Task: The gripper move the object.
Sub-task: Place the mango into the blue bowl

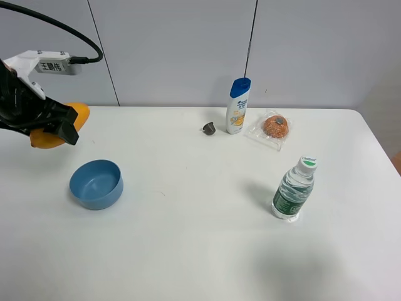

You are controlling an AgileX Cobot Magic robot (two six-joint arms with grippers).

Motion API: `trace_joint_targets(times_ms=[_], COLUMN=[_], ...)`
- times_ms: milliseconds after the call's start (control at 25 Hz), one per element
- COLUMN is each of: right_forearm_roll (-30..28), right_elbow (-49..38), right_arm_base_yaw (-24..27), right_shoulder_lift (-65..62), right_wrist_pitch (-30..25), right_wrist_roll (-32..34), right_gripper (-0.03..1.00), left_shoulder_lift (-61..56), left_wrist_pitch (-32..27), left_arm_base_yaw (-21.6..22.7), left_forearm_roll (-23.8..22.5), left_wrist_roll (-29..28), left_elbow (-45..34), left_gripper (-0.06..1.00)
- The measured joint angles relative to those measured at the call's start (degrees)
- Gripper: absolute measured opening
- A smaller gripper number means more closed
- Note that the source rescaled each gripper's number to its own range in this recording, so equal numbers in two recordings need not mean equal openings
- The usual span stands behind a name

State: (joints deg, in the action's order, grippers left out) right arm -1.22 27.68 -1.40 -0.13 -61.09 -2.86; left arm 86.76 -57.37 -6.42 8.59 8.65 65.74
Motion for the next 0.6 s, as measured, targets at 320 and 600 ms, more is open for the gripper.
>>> trace_joint_targets(times_ms=[320,600], right_forearm_roll=[0.0,0.0], right_elbow=[0.0,0.0], right_arm_base_yaw=[0.0,0.0], right_shoulder_lift=[0.0,0.0], right_wrist_pitch=[0.0,0.0], right_wrist_roll=[0.0,0.0], right_gripper=[1.0,1.0], left_shoulder_lift=[2.25,6.4], left_wrist_pitch=[-4.65,-3.38], left_arm_base_yaw=[0.0,0.0], left_forearm_roll=[1.91,2.14], left_wrist_roll=[-1.54,-1.54], left_elbow=[-0.25,-3.23], left_gripper=[0.02,0.02])
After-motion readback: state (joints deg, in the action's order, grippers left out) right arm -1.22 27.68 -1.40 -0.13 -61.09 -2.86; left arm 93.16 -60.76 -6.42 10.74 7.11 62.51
